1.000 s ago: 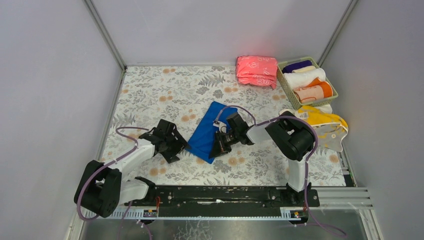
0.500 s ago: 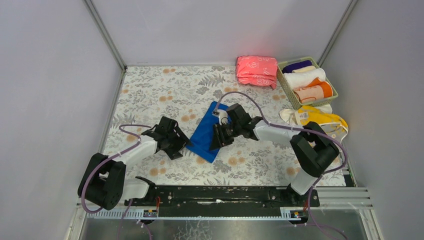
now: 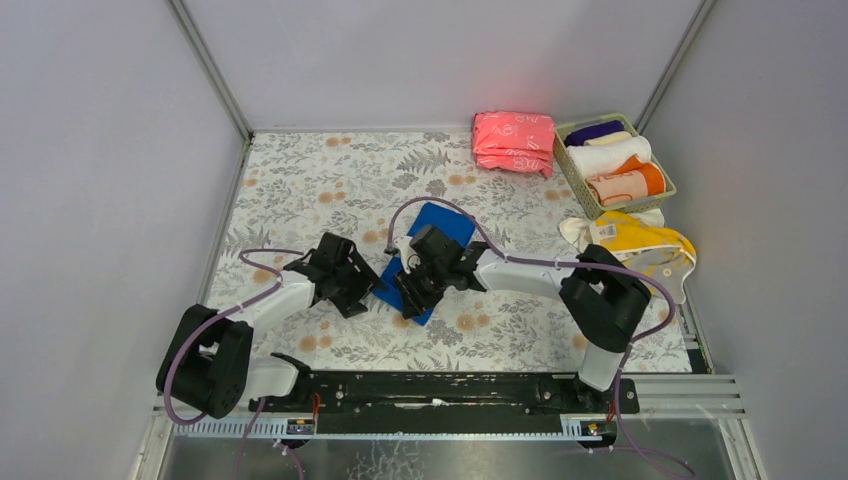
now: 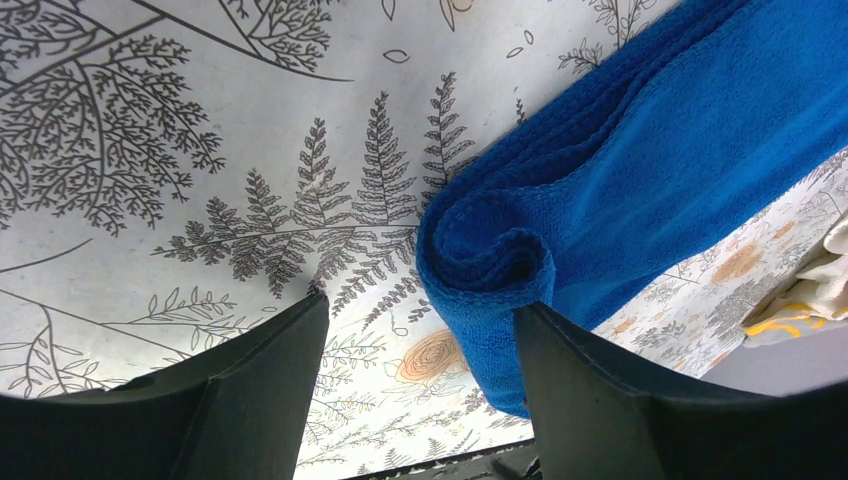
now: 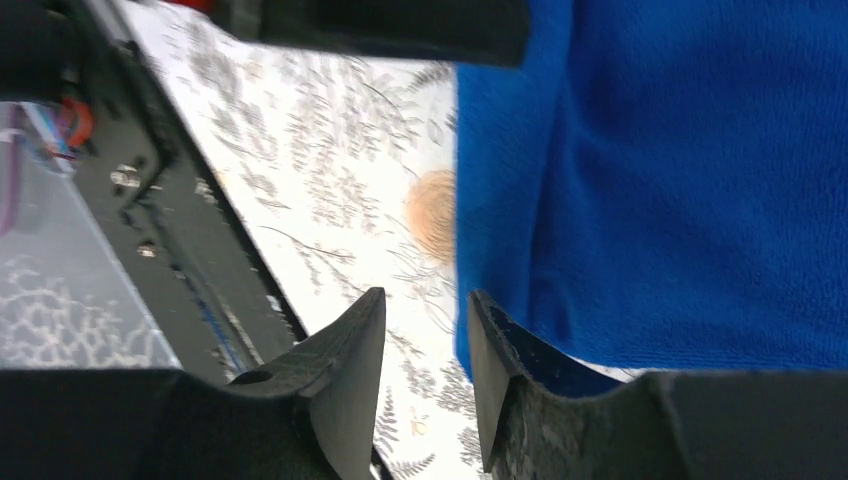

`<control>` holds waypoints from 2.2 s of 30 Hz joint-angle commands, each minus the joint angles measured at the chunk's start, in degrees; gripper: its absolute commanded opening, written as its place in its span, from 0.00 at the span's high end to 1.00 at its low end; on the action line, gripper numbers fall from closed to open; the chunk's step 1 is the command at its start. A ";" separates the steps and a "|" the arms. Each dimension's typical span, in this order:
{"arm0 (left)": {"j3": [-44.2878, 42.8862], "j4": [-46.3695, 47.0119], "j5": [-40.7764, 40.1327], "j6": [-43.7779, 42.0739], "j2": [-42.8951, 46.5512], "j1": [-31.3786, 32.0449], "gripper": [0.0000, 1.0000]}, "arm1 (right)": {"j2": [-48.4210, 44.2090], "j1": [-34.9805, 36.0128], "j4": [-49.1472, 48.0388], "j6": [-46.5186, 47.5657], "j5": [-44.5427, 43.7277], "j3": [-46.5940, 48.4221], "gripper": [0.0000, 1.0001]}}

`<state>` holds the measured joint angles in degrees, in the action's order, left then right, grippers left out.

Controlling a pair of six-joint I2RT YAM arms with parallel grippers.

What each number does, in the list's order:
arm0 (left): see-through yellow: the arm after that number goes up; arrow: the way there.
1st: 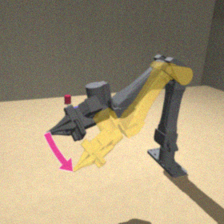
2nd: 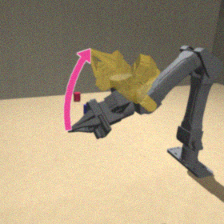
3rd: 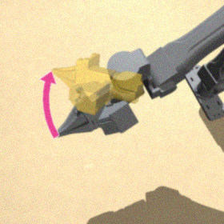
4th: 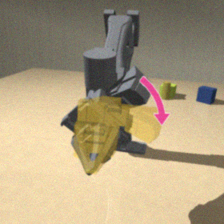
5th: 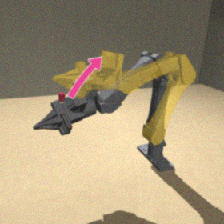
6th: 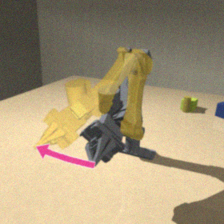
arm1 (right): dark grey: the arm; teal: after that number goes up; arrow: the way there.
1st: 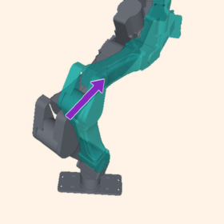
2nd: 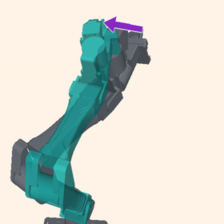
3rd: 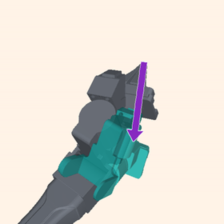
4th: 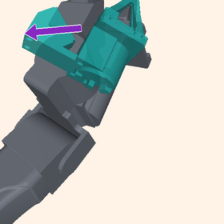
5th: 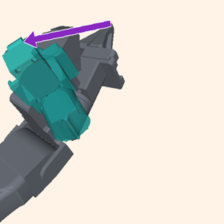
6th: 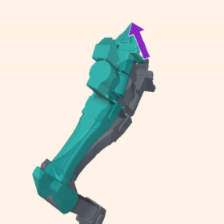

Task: Roll the towels
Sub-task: Roll the towel at the center of the board.

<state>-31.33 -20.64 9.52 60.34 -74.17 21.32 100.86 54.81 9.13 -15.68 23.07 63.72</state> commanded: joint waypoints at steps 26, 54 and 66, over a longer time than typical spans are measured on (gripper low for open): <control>3.51 -0.81 -4.21 0.50 -5.69 0.03 0.32 | 9.64 11.98 9.83 17.13 -37.99 3.14 0.53; -6.92 -11.25 -9.15 -1.49 -17.09 2.17 0.66 | 8.77 13.37 8.10 20.12 -30.55 0.89 0.84; -7.72 -17.45 -16.26 -3.03 -7.01 2.04 0.45 | 4.84 8.37 -0.45 4.09 -3.78 3.39 1.00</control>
<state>-41.10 -29.34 2.85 59.51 -83.13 23.66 106.87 66.50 12.86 -1.56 3.09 67.09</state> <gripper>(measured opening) 0.518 0.029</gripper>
